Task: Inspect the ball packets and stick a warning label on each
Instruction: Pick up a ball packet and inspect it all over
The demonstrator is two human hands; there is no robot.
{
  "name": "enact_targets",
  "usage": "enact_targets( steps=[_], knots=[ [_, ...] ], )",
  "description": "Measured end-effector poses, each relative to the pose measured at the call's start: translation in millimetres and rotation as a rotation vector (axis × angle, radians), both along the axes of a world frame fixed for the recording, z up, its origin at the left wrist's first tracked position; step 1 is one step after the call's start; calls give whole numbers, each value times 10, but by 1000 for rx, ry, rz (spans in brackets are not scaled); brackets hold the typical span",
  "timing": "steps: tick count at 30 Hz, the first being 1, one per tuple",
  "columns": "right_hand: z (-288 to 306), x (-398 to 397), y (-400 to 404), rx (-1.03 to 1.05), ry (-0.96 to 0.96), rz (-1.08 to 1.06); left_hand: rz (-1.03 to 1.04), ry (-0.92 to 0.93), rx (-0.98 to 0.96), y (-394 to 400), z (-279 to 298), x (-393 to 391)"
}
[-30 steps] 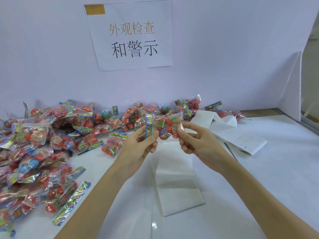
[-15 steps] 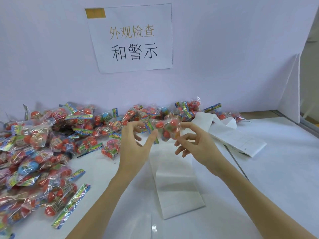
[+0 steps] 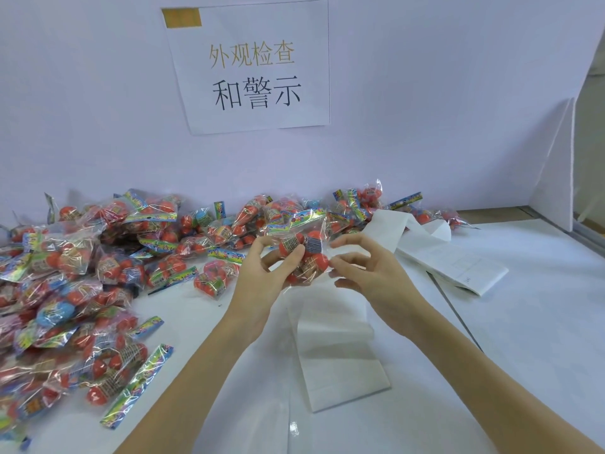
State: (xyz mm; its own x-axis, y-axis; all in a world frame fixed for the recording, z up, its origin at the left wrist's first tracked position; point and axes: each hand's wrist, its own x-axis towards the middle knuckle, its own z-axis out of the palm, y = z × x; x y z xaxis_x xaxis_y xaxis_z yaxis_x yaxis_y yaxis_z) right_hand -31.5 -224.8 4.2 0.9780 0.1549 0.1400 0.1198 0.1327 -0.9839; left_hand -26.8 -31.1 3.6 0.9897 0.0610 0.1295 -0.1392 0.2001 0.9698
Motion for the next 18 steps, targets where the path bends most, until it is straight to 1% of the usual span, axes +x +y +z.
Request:
enact_targets(
  steps=[1,3,5,7,8,10,12,13,14,15,16,18],
  knots=[
    [-10,12,-2,26,27,-9,-2,1,-8,-8,8,-10],
    [-18,27,-9,15,48,-44,15,17,-19,-10,2,-4],
    [-13,34,-26,-48,32,-76,71,38,-10,21,-31,23],
    [32,28,-61,-138,24,-61,168,9,81,92,-54,56],
    [61,24,-95,-182,34,-14,202,-28,138,129,-55,65],
    [108,23,-198,-291,35,192,215,-128,219,182,-43,57],
    [124,5,-289,-484,26,457,192,-191,265,203,-54,58],
    [116,-8,-311,-611,10,554,178,-204,294,200,-69,70],
    [98,-13,-315,-739,-18,589,164,-207,328,192,-75,74],
    [73,-6,-306,-827,-46,569,149,-206,361,176,-73,65],
    [55,4,-288,-849,-62,513,140,-204,389,160,-72,50],
    [30,34,-259,-785,-75,368,128,-187,412,139,-59,27]
  ],
)
